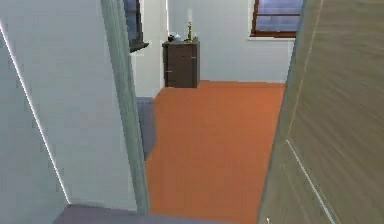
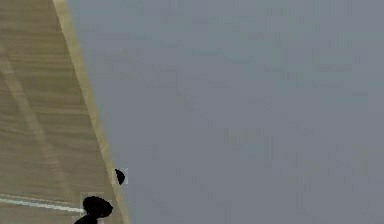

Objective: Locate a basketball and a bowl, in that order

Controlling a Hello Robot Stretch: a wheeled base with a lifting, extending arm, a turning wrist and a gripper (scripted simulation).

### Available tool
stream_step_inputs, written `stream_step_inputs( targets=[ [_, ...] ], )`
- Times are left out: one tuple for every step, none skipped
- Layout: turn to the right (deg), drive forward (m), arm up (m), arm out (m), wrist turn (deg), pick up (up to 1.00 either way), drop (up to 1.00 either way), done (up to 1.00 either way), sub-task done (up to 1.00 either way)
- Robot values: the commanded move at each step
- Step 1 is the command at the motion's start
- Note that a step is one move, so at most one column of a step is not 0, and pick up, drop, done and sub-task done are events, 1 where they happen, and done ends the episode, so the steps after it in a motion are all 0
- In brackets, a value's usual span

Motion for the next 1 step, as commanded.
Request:
stream_step_inputs(
  targets=[
    [0.0,1.00,0.00,0.00,0.0,0.00,0.00,0.00,0.00]
  ],
)
